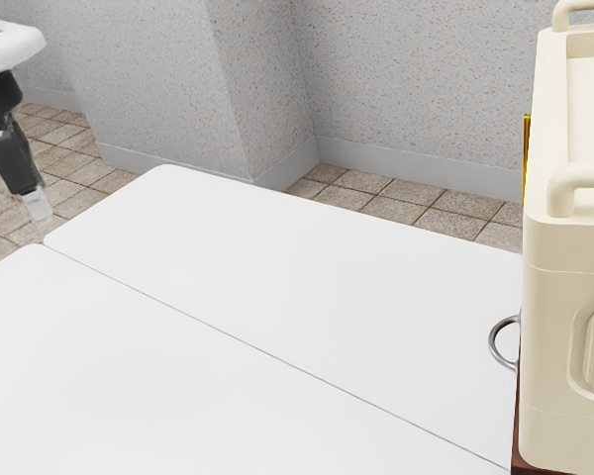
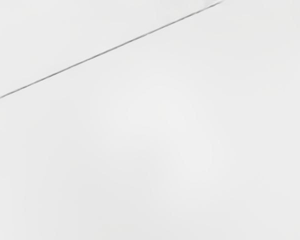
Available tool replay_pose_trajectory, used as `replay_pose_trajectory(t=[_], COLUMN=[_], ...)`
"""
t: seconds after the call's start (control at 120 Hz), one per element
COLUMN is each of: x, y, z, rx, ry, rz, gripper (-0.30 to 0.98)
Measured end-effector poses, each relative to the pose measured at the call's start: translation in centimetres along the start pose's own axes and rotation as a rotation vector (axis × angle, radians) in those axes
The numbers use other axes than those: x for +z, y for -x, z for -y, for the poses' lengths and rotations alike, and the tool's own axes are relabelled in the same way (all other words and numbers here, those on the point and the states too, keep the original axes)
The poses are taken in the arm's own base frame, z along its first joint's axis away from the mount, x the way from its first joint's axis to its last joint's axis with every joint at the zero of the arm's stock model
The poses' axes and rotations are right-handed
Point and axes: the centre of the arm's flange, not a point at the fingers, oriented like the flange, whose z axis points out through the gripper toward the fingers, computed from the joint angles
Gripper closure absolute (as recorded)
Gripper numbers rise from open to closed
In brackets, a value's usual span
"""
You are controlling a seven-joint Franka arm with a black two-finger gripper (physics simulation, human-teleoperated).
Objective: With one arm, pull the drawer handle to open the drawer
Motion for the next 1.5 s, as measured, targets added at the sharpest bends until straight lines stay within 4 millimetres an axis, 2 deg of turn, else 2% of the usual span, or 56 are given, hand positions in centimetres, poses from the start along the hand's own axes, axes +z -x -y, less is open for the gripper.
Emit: replay_pose_trajectory(t=[0.133,0.233,0.283,0.35,0.425,0.475,0.592,0.742,0.833,1.033,1.192,1.292,1.408,1.5], x=[-1.3,-2.3,-2.1,-1.6,0.0,0.8,1.2,2.0,4.0,8.4,10.9,11.8,11.9,12.7], y=[-1.2,-4.5,-5.6,-6.6,-8.4,-9.7,-12.0,-12.2,-12.1,-14.0,-16.4,-17.3,-18.5,-19.0], z=[0.4,-3.0,-3.9,-4.2,-3.6,-4.0,-7.3,-9.6,-10.8,-13.3,-16.7,-18.0,-21.3,-22.6], rx=[0.207,0.422,0.503,0.584,0.661,0.72,0.879,1.006,1.068,1.207,1.338,1.406,1.515,1.576], ry=[-0.096,-0.14,-0.146,-0.151,-0.141,-0.136,-0.144,-0.156,-0.145,-0.153,-0.183,-0.208,-0.221,-0.202], rz=[-0.09,-0.139,-0.149,-0.153,-0.136,-0.128,-0.123,-0.085,-0.056,-0.029,-0.031,-0.049,-0.096,-0.129], gripper=[0.0,0.0,0.0,0.0,0.0,0.0,0.0,0.0,0.0,0.0,0.0,0.0,0.0,0.0])
